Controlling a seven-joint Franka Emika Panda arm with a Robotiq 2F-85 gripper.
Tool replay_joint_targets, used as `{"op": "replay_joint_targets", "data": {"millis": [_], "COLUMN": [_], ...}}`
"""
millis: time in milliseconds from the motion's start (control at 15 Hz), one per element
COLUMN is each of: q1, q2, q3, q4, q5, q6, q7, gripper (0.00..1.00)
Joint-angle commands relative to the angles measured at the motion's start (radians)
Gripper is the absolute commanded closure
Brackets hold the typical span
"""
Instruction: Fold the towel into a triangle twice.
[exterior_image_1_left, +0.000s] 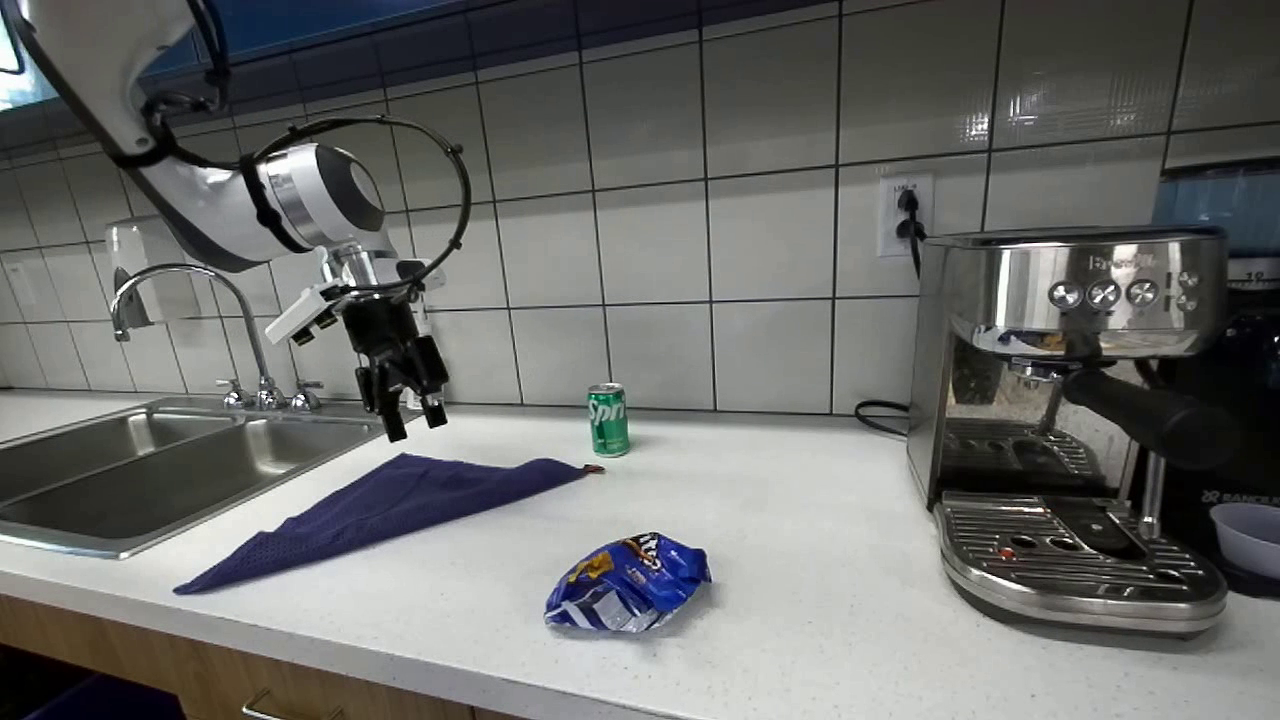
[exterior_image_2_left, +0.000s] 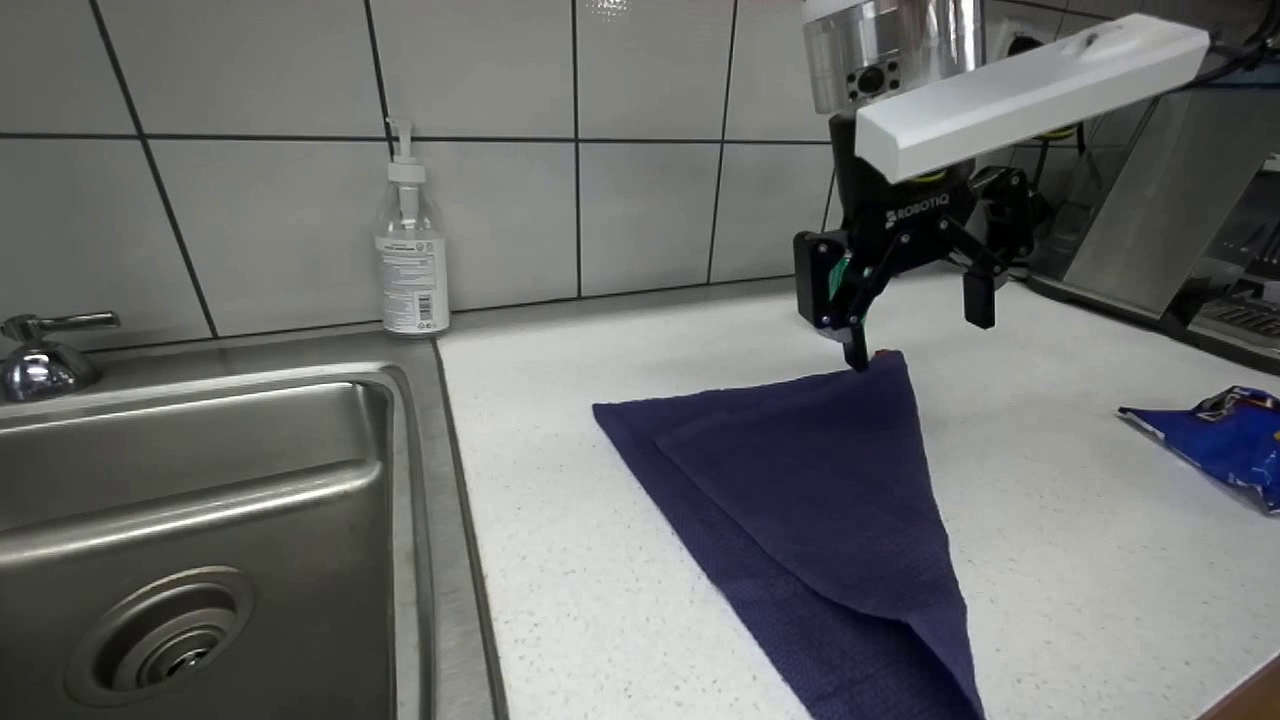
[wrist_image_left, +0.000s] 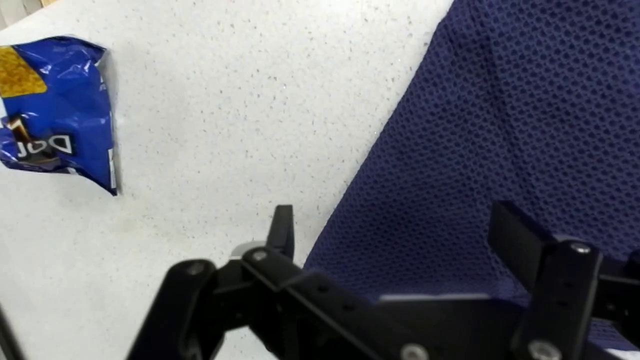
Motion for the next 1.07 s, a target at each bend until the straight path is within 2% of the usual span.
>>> {"op": "replay_joint_targets", "data": {"millis": [0,533,1000], "q1": [-0.004,-0.006,-0.017], "q2": [-0.003,-0.027,0.04], "q3": [0.002,0.005,-0.017], "q4": [-0.006,-0.037,0.026], "q5": [0.0,0.0,0.068], "q6": [0.001,0.008,0.003], "q7": [-0.004,-0.005,0.17], "gripper": [0.0,0.0,0.0]}}
